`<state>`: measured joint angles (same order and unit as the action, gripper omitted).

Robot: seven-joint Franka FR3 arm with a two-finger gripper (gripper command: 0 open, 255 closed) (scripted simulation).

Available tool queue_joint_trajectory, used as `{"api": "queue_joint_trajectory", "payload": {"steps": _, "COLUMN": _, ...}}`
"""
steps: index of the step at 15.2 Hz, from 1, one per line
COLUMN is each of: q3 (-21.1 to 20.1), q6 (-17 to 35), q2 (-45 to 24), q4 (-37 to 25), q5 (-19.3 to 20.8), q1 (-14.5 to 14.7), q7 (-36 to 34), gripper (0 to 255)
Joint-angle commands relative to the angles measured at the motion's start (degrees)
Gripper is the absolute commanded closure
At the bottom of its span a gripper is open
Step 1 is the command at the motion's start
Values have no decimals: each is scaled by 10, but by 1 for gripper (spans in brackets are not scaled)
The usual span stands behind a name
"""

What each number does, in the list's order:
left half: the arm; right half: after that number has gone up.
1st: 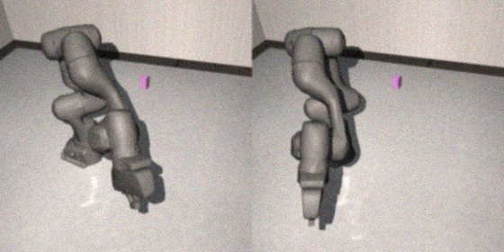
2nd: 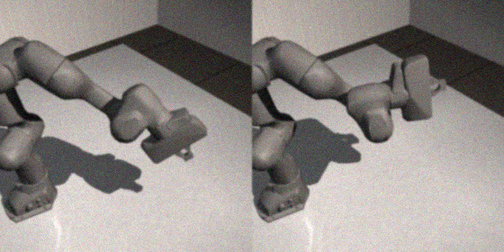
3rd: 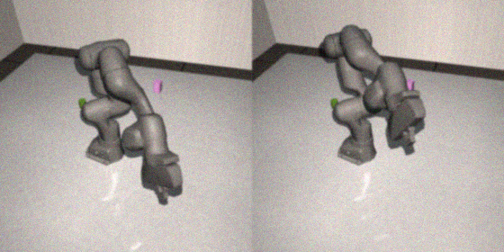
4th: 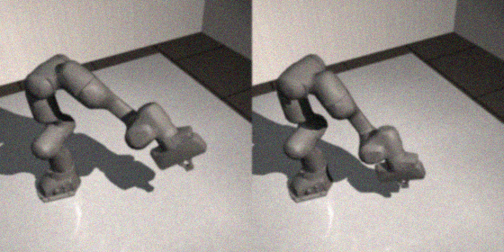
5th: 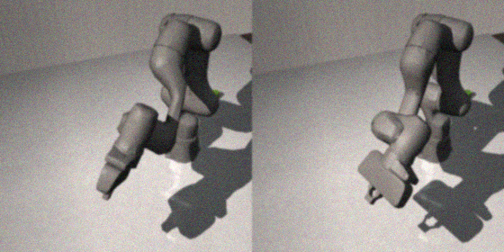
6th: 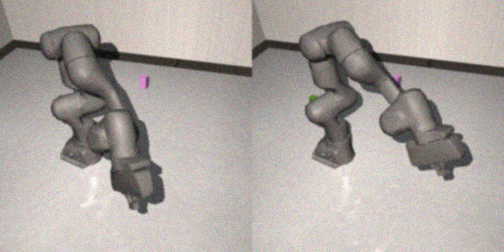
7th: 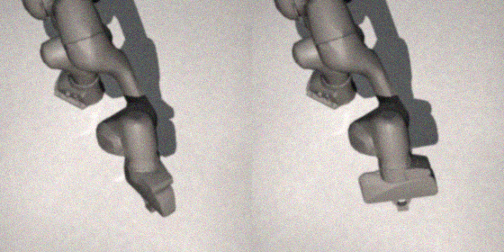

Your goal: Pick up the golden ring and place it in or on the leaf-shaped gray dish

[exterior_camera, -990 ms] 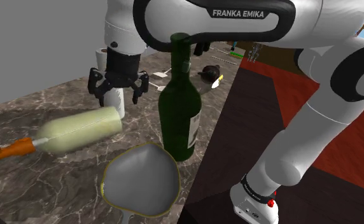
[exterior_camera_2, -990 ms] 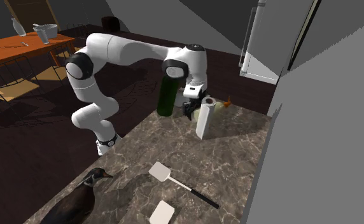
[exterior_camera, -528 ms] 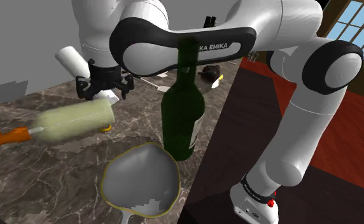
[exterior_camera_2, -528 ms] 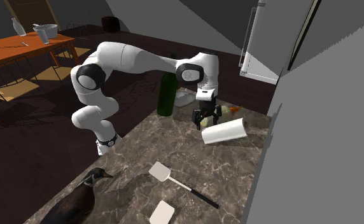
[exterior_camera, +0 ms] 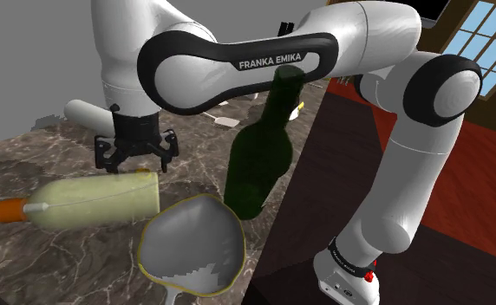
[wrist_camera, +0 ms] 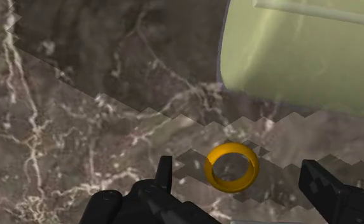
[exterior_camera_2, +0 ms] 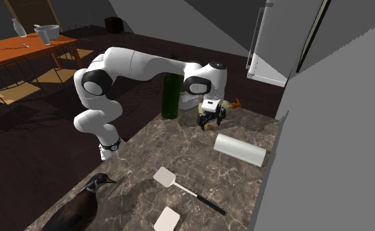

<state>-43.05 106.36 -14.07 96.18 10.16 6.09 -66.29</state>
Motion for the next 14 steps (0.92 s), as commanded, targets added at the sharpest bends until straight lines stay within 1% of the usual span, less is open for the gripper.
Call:
{"api": "queue_joint_trajectory", "payload": {"steps": 1, "q3": 0, "q6": 0, "q2": 0, "q4": 1, "q5": -1, "q1": 0, "q7": 0, "gripper": 0}}
{"api": "queue_joint_trajectory", "payload": {"steps": 4, "q3": 0, "q6": 0, "q2": 0, "q4": 1, "q5": -1, "q1": 0, "q7": 0, "gripper": 0}}
{"api": "queue_joint_trajectory", "payload": {"steps": 5, "q3": 0, "q6": 0, "q2": 0, "q4": 1, "q5": -1, "q1": 0, "q7": 0, "gripper": 255}}
{"api": "queue_joint_trajectory", "payload": {"steps": 14, "q3": 0, "q6": 0, "q2": 0, "q4": 1, "q5": -1, "q1": 0, "q7": 0, "gripper": 255}}
